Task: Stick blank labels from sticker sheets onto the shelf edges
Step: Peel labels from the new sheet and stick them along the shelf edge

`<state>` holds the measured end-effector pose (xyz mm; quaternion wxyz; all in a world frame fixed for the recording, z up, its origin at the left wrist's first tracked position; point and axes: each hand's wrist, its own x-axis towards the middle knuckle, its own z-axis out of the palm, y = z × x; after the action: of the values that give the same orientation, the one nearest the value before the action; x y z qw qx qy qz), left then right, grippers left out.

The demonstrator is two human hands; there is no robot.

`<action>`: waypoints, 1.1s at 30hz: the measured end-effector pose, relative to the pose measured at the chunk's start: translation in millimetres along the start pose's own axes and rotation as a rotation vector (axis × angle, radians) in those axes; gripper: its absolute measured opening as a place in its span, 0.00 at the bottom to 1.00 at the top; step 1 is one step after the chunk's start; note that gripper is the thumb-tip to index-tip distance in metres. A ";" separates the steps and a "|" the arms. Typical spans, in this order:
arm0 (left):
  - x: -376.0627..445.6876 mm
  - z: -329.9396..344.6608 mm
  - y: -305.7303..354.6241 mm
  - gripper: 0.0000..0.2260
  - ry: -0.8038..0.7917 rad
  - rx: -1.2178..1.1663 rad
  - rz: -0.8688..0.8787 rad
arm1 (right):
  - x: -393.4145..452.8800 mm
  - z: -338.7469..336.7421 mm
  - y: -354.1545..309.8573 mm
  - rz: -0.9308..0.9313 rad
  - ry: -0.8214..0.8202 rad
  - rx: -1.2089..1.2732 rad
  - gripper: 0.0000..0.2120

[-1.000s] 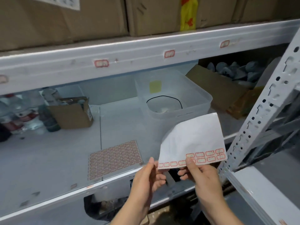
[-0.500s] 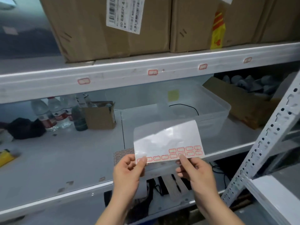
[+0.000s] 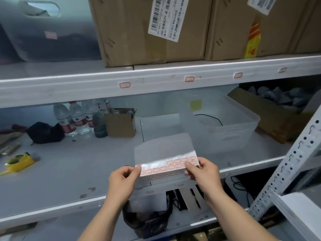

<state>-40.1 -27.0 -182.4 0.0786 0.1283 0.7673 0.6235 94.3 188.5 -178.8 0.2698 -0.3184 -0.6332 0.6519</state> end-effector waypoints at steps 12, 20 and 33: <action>30.2 -7.2 -30.4 0.10 0.043 0.180 -0.052 | 42.9 23.1 15.7 -0.066 -0.013 -0.505 0.14; 40.8 -0.1 -47.3 0.16 0.075 0.352 -0.013 | 54.6 21.9 24.5 -0.170 -0.053 -0.799 0.17; 44.8 11.0 -54.1 0.19 -0.037 0.663 0.001 | 59.4 22.1 42.7 -0.206 -0.226 -1.196 0.20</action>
<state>-85.2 -13.8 -235.8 0.0462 0.1586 0.9267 0.3375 41.1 216.7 -225.8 0.0373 -0.2805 -0.9413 0.1841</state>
